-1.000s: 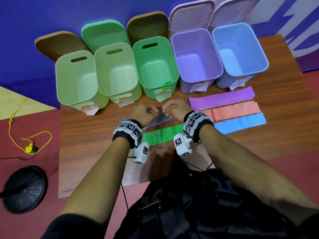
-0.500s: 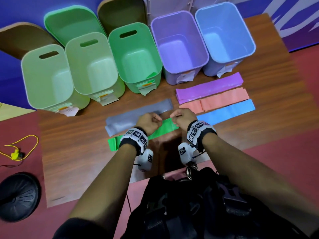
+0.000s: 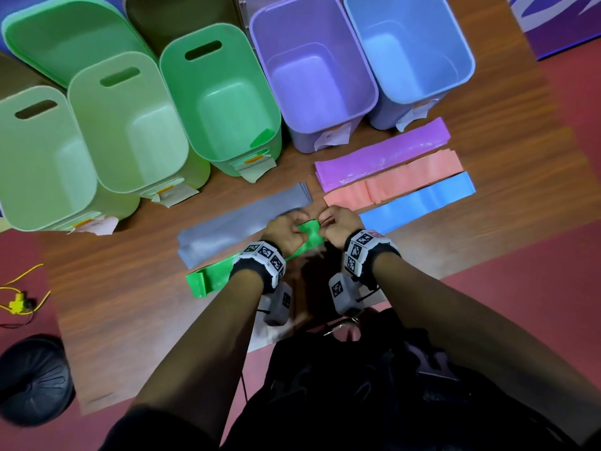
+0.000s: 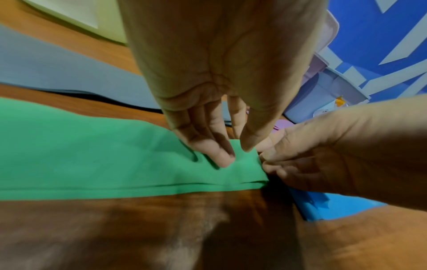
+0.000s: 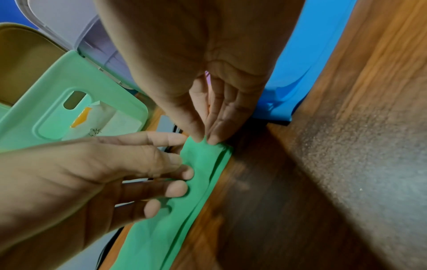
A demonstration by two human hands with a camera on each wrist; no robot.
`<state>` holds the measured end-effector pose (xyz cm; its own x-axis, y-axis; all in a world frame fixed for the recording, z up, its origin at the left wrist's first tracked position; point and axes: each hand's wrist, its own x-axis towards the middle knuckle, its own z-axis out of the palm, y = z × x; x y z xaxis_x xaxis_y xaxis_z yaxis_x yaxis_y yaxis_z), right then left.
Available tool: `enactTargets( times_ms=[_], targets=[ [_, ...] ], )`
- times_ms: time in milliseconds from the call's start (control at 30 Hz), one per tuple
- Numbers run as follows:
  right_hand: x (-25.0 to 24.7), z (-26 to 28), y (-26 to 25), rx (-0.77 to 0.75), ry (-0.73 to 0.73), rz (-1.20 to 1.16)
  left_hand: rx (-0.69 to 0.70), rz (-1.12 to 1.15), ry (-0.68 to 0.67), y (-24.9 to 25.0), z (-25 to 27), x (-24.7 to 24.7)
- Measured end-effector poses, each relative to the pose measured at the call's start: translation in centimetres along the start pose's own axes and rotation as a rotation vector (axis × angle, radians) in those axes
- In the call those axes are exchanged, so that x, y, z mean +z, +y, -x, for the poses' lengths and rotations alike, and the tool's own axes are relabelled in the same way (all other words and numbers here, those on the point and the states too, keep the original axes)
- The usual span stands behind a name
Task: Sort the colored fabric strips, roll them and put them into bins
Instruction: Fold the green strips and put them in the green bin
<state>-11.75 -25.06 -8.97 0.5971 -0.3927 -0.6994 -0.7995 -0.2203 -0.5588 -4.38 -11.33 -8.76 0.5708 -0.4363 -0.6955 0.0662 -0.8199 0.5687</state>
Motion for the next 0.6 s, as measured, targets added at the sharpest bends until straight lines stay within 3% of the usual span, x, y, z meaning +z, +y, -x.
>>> enactTargets(
  times_ms=[300, 600],
  targets=[
    [0.2, -0.1, -0.3, -0.049, -0.012, -0.039, 0.029, -0.015, -0.005, 0.2, -0.1, -0.6],
    [-0.8, 0.5, -3.7, -0.187, -0.009, -0.136, 0.134, 0.054, 0.089, 0.5, 1.0, -3.2]
  ],
)
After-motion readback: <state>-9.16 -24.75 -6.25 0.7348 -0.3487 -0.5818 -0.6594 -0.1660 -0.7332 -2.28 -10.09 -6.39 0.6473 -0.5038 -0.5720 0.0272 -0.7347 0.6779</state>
